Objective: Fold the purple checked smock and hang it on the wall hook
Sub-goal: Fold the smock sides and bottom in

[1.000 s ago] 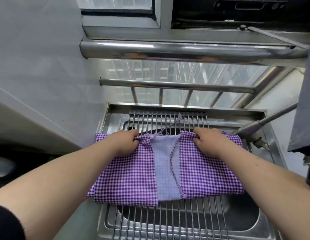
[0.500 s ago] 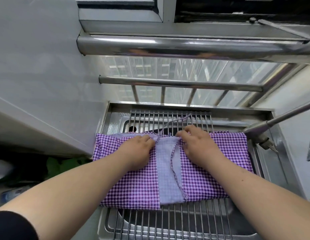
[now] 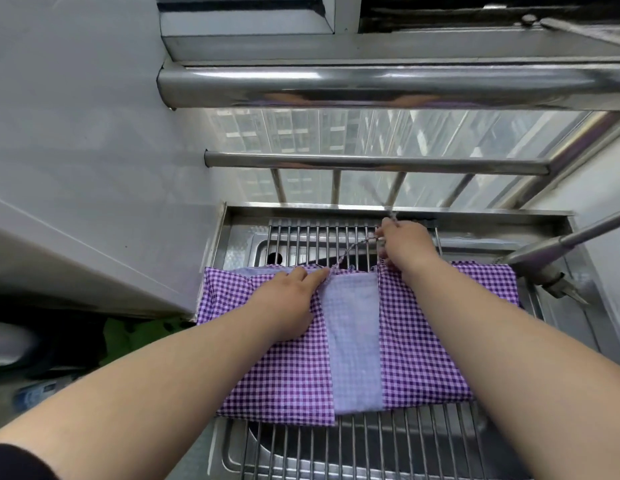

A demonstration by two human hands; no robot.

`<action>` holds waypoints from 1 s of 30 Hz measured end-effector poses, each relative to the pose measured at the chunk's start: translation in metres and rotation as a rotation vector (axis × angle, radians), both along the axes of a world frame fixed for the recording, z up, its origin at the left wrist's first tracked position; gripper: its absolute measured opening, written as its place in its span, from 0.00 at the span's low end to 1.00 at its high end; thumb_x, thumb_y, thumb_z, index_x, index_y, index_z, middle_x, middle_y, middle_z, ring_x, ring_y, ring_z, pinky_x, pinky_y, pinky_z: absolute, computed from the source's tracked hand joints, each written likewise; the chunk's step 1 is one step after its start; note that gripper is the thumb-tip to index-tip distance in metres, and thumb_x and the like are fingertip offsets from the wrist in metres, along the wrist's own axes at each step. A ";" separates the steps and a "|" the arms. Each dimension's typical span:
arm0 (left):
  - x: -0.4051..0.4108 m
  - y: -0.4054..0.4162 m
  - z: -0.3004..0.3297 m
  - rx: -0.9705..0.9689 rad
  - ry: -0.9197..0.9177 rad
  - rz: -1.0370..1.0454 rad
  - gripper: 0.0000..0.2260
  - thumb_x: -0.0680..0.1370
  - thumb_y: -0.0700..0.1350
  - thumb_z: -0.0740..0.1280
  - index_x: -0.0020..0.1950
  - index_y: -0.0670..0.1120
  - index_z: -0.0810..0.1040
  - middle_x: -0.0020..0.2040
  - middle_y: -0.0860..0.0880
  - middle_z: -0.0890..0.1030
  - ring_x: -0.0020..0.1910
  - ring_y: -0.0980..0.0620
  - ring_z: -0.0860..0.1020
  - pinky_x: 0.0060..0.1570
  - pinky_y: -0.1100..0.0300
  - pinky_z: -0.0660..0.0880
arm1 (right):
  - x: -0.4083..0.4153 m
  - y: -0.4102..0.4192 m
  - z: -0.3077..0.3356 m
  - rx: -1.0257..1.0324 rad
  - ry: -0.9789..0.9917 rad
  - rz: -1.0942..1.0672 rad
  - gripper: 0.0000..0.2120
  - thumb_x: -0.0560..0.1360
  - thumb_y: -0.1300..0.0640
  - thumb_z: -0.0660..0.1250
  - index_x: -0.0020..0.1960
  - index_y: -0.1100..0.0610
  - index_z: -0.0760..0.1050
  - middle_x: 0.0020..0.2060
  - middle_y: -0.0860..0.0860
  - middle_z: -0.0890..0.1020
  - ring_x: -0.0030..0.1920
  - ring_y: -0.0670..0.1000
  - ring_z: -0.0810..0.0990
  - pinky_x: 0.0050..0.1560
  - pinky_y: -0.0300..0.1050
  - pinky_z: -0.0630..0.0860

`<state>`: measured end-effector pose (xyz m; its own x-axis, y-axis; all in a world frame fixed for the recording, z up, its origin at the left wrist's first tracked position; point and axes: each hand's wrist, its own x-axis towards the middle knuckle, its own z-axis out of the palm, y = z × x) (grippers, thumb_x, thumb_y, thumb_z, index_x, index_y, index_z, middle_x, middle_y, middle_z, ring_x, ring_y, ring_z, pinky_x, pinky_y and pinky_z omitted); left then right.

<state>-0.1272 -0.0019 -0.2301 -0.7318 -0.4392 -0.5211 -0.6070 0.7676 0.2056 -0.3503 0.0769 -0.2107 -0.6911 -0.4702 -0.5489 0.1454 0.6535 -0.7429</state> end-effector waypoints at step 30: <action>0.085 0.015 0.032 -0.070 0.210 0.131 0.34 0.79 0.59 0.68 0.82 0.51 0.61 0.80 0.50 0.64 0.78 0.49 0.64 0.79 0.50 0.62 | 0.115 0.105 -0.006 0.271 0.777 1.113 0.32 0.83 0.39 0.55 0.83 0.47 0.54 0.85 0.53 0.50 0.85 0.56 0.50 0.81 0.56 0.39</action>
